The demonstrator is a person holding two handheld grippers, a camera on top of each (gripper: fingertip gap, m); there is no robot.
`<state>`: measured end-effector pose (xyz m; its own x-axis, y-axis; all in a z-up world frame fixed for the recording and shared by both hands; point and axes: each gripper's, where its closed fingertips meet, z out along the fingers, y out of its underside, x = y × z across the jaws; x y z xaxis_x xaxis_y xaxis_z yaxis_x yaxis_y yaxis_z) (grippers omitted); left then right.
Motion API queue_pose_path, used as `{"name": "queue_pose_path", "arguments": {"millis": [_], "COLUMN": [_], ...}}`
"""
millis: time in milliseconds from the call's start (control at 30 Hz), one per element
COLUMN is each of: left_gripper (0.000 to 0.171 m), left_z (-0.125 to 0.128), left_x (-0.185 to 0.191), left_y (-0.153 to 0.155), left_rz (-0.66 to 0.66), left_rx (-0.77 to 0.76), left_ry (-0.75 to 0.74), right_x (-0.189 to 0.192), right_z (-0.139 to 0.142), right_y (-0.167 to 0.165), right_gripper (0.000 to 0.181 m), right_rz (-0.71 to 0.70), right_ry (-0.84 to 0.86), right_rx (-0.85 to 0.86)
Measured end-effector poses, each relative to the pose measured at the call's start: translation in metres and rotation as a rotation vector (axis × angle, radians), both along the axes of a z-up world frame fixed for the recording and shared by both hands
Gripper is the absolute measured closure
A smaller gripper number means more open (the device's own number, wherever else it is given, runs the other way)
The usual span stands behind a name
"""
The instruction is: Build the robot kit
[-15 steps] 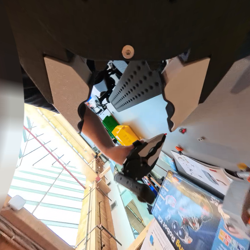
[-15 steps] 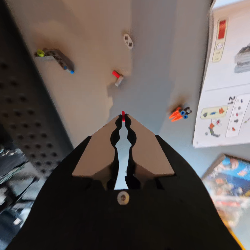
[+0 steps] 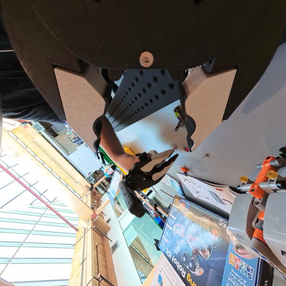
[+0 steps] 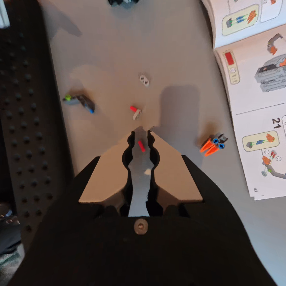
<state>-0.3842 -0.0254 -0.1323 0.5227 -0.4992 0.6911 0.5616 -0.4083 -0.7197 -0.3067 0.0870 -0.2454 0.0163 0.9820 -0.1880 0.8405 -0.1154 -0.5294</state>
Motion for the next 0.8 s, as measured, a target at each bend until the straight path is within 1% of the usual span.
{"name": "queue_pose_path", "arguments": {"millis": [67, 167, 267, 367, 400, 467, 567, 600, 667, 733, 800], "left_gripper": [0.061, 0.060, 0.060, 0.060, 0.060, 0.060, 0.060, 0.060, 0.060, 0.061, 0.067], "left_z": [0.000, 0.001, 0.003, 0.004, 0.004, 0.003, 0.003, 0.002, 0.002, 0.001, 0.001], "left_x": [0.000, 0.002, 0.001, 0.000, 0.000, -0.001, -0.001, 0.000, 0.000, 0.001, 0.004], "left_y": [0.002, 0.005, 0.004, 0.001, 0.000, -0.001, -0.002, -0.002, -0.003, -0.004, -0.005], "left_rz": [0.013, 0.011, 0.012, 0.010, 0.007, 0.005, -0.006, -0.009, -0.017, -0.029, -0.051], "left_rx": [0.002, -0.004, -0.003, -0.001, 0.000, 0.000, 0.002, 0.002, 0.005, 0.008, 0.029], "left_ry": [0.020, 0.040, 0.044, 0.027, 0.023, 0.020, 0.011, 0.011, 0.015, 0.022, 0.017], "right_x": [-0.014, -0.025, -0.029, -0.022, -0.022, -0.022, -0.017, -0.017, -0.024, -0.036, -0.050], "right_z": [0.005, -0.001, -0.006, -0.010, -0.011, -0.012, -0.012, -0.011, -0.003, 0.017, 0.051], "right_y": [0.001, 0.002, -0.001, 0.000, -0.002, -0.007, -0.007, -0.009, -0.014, -0.024, -0.039], "right_gripper": [0.168, 0.170, 0.169, 0.168, 0.168, 0.175, 0.176, 0.176, 0.176, 0.176, 0.176], "right_rz": [-0.061, -0.101, -0.108, -0.118, -0.116, -0.109, -0.108, -0.103, -0.113, -0.124, -0.098], "right_ry": [-0.019, -0.132, -0.215, -0.301, -0.306, -0.307, -0.317, -0.305, -0.201, -0.014, 0.252], "right_rx": [-0.021, 0.008, 0.033, 0.067, 0.058, 0.026, 0.019, 0.006, -0.059, -0.190, -0.356]}}
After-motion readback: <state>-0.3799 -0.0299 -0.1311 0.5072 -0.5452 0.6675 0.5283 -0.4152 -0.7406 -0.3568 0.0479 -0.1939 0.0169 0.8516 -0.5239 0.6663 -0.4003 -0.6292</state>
